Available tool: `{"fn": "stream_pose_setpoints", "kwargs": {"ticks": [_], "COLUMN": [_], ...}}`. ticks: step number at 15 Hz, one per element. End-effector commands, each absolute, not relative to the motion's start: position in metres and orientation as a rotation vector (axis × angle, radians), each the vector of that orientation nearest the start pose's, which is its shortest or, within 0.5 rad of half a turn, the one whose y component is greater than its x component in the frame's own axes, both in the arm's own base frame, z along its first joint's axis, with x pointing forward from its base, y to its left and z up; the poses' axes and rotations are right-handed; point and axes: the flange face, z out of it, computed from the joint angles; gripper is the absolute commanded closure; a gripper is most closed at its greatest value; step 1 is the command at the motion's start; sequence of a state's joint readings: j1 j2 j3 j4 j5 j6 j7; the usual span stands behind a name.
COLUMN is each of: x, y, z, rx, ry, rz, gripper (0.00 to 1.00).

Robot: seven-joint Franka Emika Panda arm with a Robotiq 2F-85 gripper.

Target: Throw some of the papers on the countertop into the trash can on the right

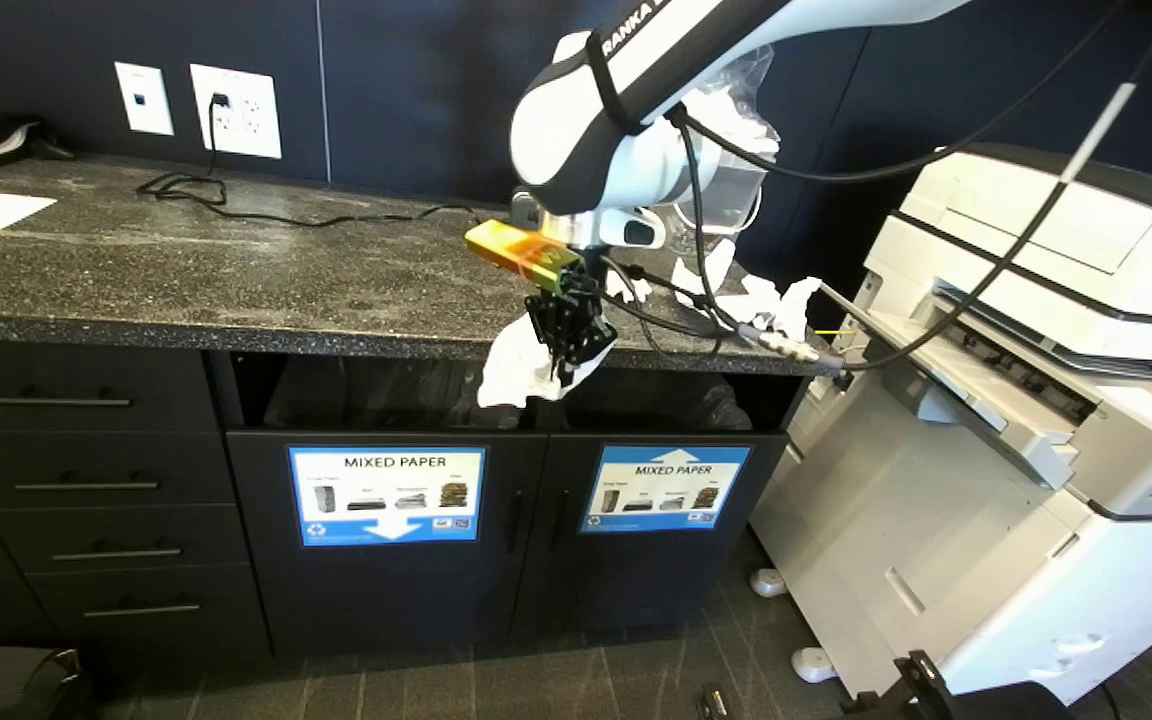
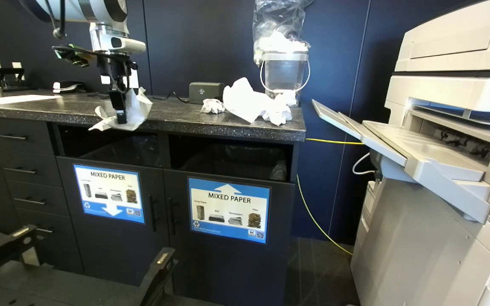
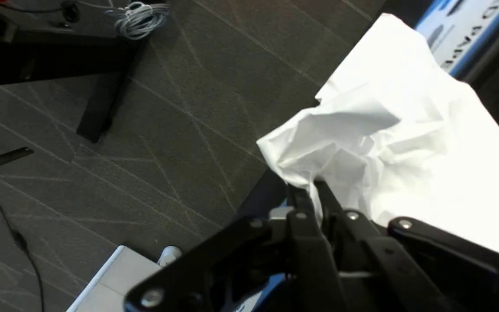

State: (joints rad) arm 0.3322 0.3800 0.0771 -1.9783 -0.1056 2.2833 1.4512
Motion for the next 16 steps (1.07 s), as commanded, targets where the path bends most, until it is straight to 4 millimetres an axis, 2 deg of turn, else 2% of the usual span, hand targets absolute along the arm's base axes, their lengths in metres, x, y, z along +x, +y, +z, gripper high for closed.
{"fn": "stream_pose_setpoints", "kwargs": {"ticks": [1, 7, 10, 12, 13, 14, 16], "x": [0.496, 0.411, 0.371, 0.352, 0.381, 0.375, 0.380], "y": [0.216, 0.176, 0.155, 0.144, 0.154, 0.149, 0.140], "z": [0.271, 0.245, 0.224, 0.212, 0.202, 0.198, 0.194], "rx": [-2.920, -2.942, -2.882, -2.826, -2.791, -2.756, -2.689], "ry": [1.306, 1.110, 1.069, 1.054, 1.051, 1.035, 1.021], "rz": [-0.002, -0.076, -0.147, -0.207, -0.237, -0.281, -0.363], "gripper": [0.90, 0.90, 0.91, 0.91, 0.91, 0.91, 0.91]}}
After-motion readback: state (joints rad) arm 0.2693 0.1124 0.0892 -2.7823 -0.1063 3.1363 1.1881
